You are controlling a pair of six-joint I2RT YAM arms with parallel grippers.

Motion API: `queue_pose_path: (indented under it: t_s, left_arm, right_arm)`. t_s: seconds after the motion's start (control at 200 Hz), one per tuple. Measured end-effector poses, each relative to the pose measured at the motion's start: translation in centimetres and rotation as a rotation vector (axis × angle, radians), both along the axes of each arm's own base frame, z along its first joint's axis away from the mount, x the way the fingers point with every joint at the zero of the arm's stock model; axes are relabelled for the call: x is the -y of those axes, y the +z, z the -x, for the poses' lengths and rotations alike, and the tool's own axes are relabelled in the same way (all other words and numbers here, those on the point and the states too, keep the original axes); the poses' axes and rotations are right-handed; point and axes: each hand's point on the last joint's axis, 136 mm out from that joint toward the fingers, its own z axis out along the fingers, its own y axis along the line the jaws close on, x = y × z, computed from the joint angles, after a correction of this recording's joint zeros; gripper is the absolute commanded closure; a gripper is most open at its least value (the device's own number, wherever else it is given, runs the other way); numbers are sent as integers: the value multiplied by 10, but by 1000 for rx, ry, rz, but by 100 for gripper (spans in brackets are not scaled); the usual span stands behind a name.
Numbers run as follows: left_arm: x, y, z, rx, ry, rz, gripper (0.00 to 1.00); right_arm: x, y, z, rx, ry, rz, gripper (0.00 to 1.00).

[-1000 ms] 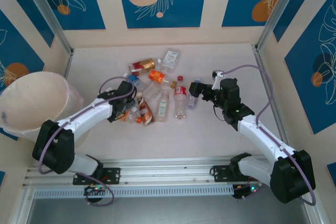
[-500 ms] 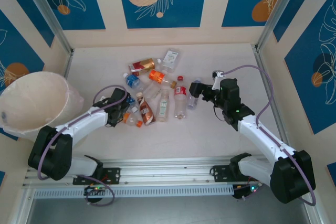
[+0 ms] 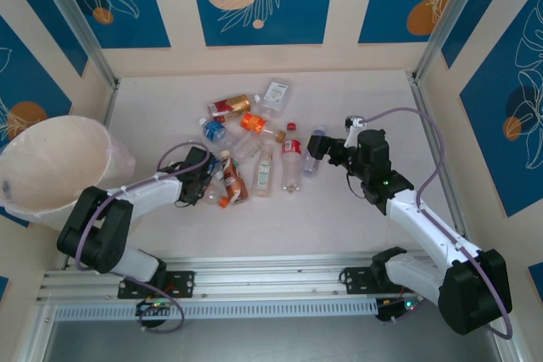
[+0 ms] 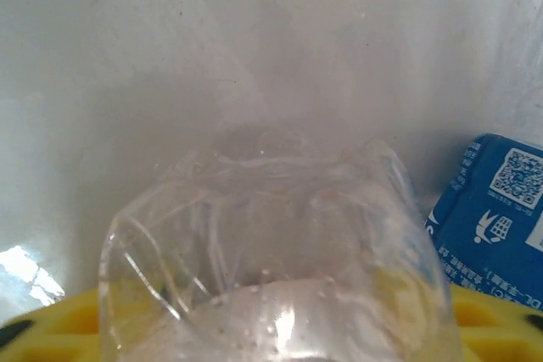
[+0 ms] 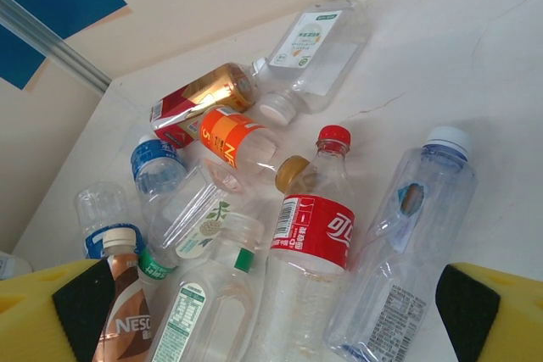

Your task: Put the plastic bottles in the bin

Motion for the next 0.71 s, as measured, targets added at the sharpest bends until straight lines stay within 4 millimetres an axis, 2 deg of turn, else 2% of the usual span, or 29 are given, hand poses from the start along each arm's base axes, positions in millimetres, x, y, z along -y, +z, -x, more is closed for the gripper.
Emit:
queue_pose_path:
  t_s: [0.07, 0.21, 0.295, 0.41, 0.585, 0.705]
  left_arm:
    - [3, 2, -5, 20, -14, 10, 62]
    - [7, 6, -10, 59, -62, 7, 63]
    - [5, 16, -10, 84, -106, -18, 65]
    - [3, 45, -16, 170, -187, -64, 63]
    - [5, 101, -26, 322, -322, -134, 63]
    - [7, 126, -30, 374, -391, -178, 63]
  right_arm:
    - [0, -1, 0, -4, 0, 1, 1]
    - [0, -1, 1, -5, 0, 2, 1]
    - [0, -1, 0, -6, -1, 2, 1]
    - [0, -1, 0, -5, -1, 2, 1]
    - [0, -1, 0, -3, 0, 1, 1]
    - [-5, 5, 0, 20, 27, -11, 1]
